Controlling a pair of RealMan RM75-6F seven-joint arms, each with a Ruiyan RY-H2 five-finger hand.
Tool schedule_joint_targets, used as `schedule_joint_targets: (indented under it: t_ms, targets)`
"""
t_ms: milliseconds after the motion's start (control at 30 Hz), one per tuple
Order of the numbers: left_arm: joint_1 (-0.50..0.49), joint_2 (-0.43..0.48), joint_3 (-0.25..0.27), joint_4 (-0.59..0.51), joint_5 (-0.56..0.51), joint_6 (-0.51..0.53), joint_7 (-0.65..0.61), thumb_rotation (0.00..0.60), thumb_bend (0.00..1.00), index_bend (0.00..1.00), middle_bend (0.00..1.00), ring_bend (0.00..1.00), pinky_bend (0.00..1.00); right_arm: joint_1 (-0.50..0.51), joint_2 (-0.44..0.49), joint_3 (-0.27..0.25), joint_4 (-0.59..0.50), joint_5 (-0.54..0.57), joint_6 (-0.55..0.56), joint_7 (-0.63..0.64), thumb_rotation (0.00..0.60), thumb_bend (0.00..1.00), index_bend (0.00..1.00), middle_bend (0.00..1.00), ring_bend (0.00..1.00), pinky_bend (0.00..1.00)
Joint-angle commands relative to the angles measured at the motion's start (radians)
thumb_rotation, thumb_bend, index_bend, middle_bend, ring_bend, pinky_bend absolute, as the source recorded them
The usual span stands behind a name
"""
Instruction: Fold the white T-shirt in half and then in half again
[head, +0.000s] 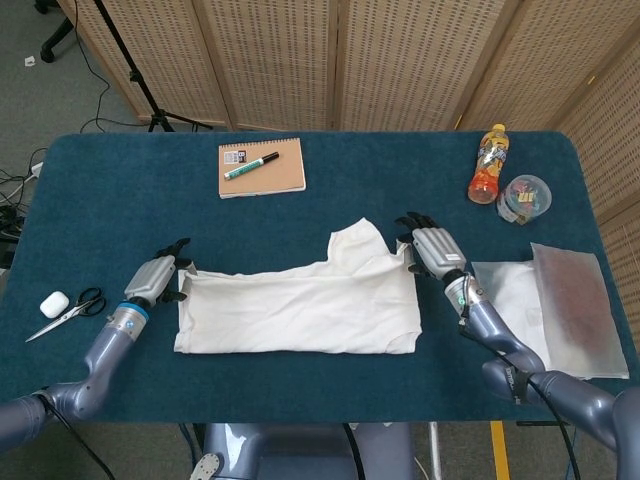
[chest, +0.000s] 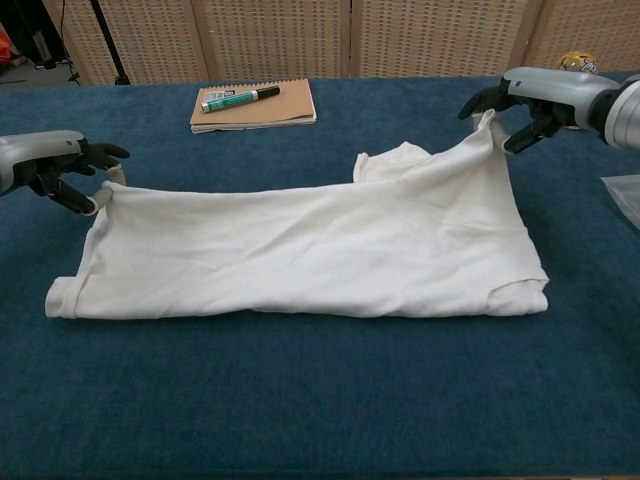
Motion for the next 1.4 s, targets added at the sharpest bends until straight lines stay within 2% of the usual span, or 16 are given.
schedule_joint_targets:
  t_ms: [33, 433, 633, 733, 833, 867, 900, 1200, 1400]
  targets:
    - [-0.001, -0.010, 0.000, 0.000, -0.029, 0.023, 0.036, 0.600, 0.61, 0.74, 0.00, 0.00, 0.00, 0.007, -0.014, 0.003, 0.021, 0.003, -0.011, 0.004, 0.600, 0.65, 0.66, 0.18, 0.00, 0.08]
    - [-0.037, -0.037, -0.003, -0.043, -0.278, 0.132, 0.283, 0.600, 0.61, 0.75, 0.00, 0.00, 0.00, 0.031, -0.059, 0.016, 0.097, 0.022, -0.047, -0.010, 0.600, 0.65, 0.66, 0.18, 0.00, 0.08]
    - [-0.055, -0.063, 0.001, -0.033, -0.349, 0.158, 0.365, 0.600, 0.57, 0.73, 0.00, 0.00, 0.00, 0.048, -0.085, 0.023, 0.134, 0.031, -0.066, -0.024, 0.600, 0.65, 0.66, 0.18, 0.00, 0.08]
    - [-0.061, -0.072, 0.001, -0.028, -0.369, 0.156, 0.385, 0.600, 0.50, 0.55, 0.00, 0.00, 0.00, 0.055, -0.097, 0.023, 0.151, 0.034, -0.072, -0.036, 0.600, 0.65, 0.66, 0.18, 0.00, 0.08]
    - [-0.068, -0.069, 0.005, -0.028, -0.383, 0.138, 0.403, 0.600, 0.37, 0.15, 0.00, 0.00, 0.00, 0.062, -0.110, 0.025, 0.169, 0.038, -0.080, -0.047, 0.600, 0.65, 0.66, 0.18, 0.00, 0.08]
    - [-0.069, -0.068, 0.005, -0.029, -0.387, 0.136, 0.406, 0.600, 0.34, 0.05, 0.00, 0.00, 0.00, 0.063, -0.113, 0.026, 0.174, 0.040, -0.081, -0.049, 0.600, 0.65, 0.66, 0.18, 0.00, 0.08]
    - [-0.070, -0.066, 0.005, -0.031, -0.392, 0.133, 0.409, 0.600, 0.33, 0.02, 0.00, 0.00, 0.00, 0.066, -0.118, 0.027, 0.181, 0.042, -0.084, -0.053, 0.600, 0.65, 0.66, 0.18, 0.00, 0.08]
    - [-0.070, -0.032, -0.005, -0.067, -0.409, 0.120, 0.410, 0.600, 0.31, 0.00, 0.00, 0.00, 0.00, 0.082, -0.144, 0.030, 0.221, 0.048, -0.101, -0.076, 0.600, 0.65, 0.66, 0.18, 0.00, 0.08]
    - [-0.029, 0.022, -0.021, -0.143, -0.304, 0.175, 0.343, 0.600, 0.28, 0.00, 0.00, 0.00, 0.00, 0.097, -0.156, 0.044, 0.233, 0.054, -0.100, -0.092, 0.600, 0.64, 0.66, 0.18, 0.00, 0.08]
